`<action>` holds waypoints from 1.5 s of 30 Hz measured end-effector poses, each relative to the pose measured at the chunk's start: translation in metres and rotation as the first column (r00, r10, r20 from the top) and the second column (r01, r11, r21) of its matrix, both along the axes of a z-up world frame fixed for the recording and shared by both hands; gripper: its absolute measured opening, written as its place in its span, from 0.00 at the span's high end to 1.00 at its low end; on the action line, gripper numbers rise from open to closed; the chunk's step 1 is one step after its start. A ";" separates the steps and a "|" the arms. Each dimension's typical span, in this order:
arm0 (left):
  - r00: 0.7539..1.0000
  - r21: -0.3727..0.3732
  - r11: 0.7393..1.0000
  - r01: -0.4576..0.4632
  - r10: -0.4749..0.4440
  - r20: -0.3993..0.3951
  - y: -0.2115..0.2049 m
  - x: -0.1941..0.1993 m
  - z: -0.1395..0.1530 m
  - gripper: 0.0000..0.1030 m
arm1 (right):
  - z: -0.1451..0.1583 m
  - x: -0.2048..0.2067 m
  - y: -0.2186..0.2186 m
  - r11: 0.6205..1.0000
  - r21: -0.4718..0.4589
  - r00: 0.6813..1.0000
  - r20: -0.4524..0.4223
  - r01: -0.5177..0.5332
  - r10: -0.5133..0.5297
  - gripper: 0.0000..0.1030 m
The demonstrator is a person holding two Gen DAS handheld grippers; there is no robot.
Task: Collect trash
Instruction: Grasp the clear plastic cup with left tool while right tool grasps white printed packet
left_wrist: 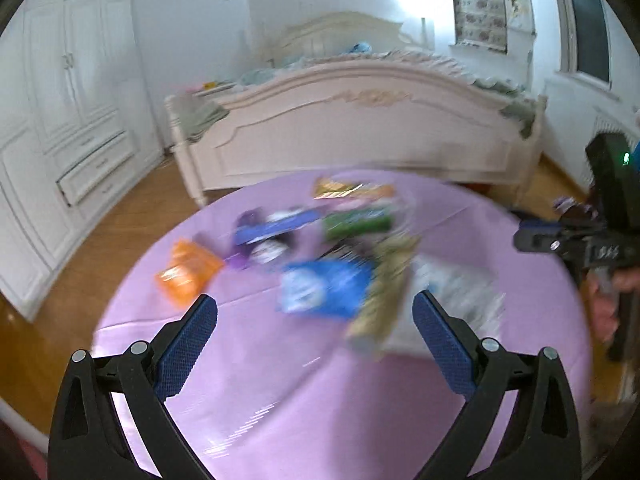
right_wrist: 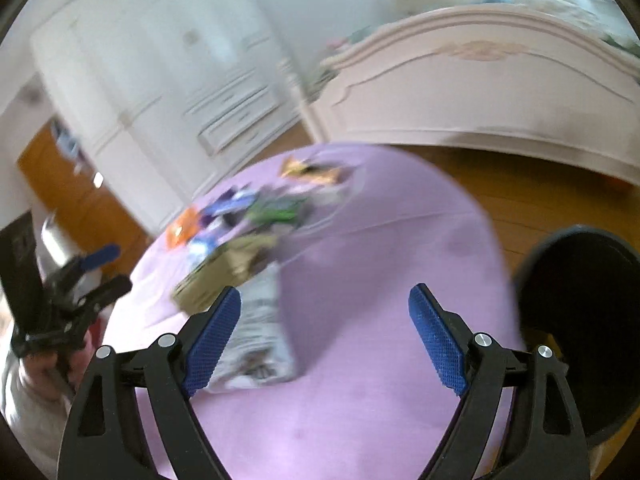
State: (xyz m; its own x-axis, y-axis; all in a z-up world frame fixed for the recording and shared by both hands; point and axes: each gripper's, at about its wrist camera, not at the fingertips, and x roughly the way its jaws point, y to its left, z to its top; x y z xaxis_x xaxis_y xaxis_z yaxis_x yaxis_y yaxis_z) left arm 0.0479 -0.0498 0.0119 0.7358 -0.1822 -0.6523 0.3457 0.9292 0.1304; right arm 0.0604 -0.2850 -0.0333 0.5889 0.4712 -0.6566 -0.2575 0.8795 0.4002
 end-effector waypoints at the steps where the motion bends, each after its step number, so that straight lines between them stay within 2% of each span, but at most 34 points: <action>1: 1.000 0.023 1.000 -0.005 0.006 -0.013 0.009 0.000 -0.004 0.05 | -0.001 0.001 0.011 0.999 -0.016 0.999 -0.012 -0.035 0.035 0.16; 3: 0.999 0.069 0.998 -0.009 0.012 -0.038 0.025 -0.001 -0.013 0.06 | -0.003 0.000 0.029 0.994 -0.055 0.996 -0.025 -0.090 0.088 0.16; 7: 0.999 0.136 0.990 0.023 -0.018 -0.038 0.043 -0.004 -0.025 0.06 | -0.009 0.002 0.059 0.975 -0.144 0.985 -0.054 -0.168 0.162 0.15; 8: 0.999 0.152 0.988 0.035 -0.029 -0.043 0.045 -0.004 -0.029 0.06 | -0.010 0.002 0.064 0.971 -0.160 0.983 -0.060 -0.178 0.171 0.13; 10: 0.997 0.156 0.986 0.064 -0.055 -0.060 0.045 -0.005 -0.036 0.06 | -0.014 0.002 0.074 0.961 -0.195 0.980 -0.067 -0.198 0.189 0.08; 16: 0.991 0.147 0.983 0.112 -0.100 -0.089 0.048 -0.001 -0.051 0.06 | -0.025 0.003 0.089 0.938 -0.263 0.974 -0.094 -0.226 0.208 0.08; 18: 0.990 0.122 0.987 0.103 -0.090 -0.107 0.050 -0.001 -0.053 0.12 | -0.028 0.004 0.091 0.934 -0.272 0.972 -0.100 -0.231 0.212 0.08; 19: 0.988 0.113 0.988 0.104 -0.090 -0.123 0.049 0.001 -0.055 0.27 | -0.029 0.006 0.091 0.934 -0.270 0.972 -0.103 -0.234 0.213 0.10; 20: 0.986 0.103 0.989 0.107 -0.092 -0.141 0.049 0.003 -0.056 0.41 | -0.030 0.007 0.091 0.935 -0.262 0.970 -0.105 -0.238 0.218 0.17; 21: 0.984 0.097 0.990 0.103 -0.087 -0.153 0.049 0.005 -0.058 0.46 | -0.031 0.007 0.092 0.936 -0.255 0.969 -0.110 -0.241 0.220 0.23; 23: 0.982 0.066 0.993 0.094 -0.081 -0.172 0.050 0.007 -0.058 0.60 | -0.031 0.008 0.090 0.940 -0.245 0.970 -0.109 -0.236 0.216 0.29; 24: 0.981 0.046 0.995 0.089 -0.080 -0.177 0.051 0.008 -0.058 0.64 | -0.030 0.007 0.088 0.943 -0.240 0.972 -0.107 -0.232 0.211 0.31; 30: 0.983 -0.037 0.998 0.054 -0.059 -0.173 0.053 0.006 -0.050 0.65 | -0.026 0.005 0.071 0.964 -0.179 0.980 -0.084 -0.195 0.183 0.39; 33: 0.985 -0.093 0.995 0.042 -0.057 -0.160 0.052 0.003 -0.038 0.72 | -0.018 0.001 0.056 0.979 -0.117 0.985 -0.059 -0.168 0.162 0.40; 35: 0.986 -0.136 0.990 0.042 -0.063 -0.152 0.048 0.003 -0.029 0.73 | -0.013 0.000 0.044 0.989 -0.067 0.990 -0.039 -0.135 0.133 0.40; 36: 0.987 -0.144 0.988 0.046 -0.067 -0.143 0.046 0.003 -0.025 0.73 | -0.011 0.000 0.037 0.992 -0.044 0.993 -0.031 -0.119 0.118 0.40; 38: 0.989 -0.151 0.987 0.061 -0.081 -0.125 0.036 0.002 -0.017 0.80 | -0.006 0.000 0.021 0.997 0.015 0.997 -0.016 -0.078 0.079 0.40; 42: 0.986 -0.190 0.976 0.103 -0.125 -0.107 0.009 0.004 -0.002 0.80 | 0.001 -0.003 -0.014 0.994 0.104 1.000 0.010 0.013 -0.014 0.40; 45: 0.985 -0.162 0.977 0.137 -0.152 -0.084 -0.013 0.005 0.003 0.80 | 0.004 -0.007 -0.039 0.989 0.130 0.997 0.019 0.068 -0.071 0.40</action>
State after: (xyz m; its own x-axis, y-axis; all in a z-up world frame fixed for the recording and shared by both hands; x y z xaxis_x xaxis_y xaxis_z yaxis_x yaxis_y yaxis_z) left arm 0.0531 -0.0626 0.0147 0.6301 -0.3864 -0.6736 0.4815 0.8749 -0.0516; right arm 0.0533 -0.3244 -0.0294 0.6377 0.5085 -0.5786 -0.2080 0.8369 0.5062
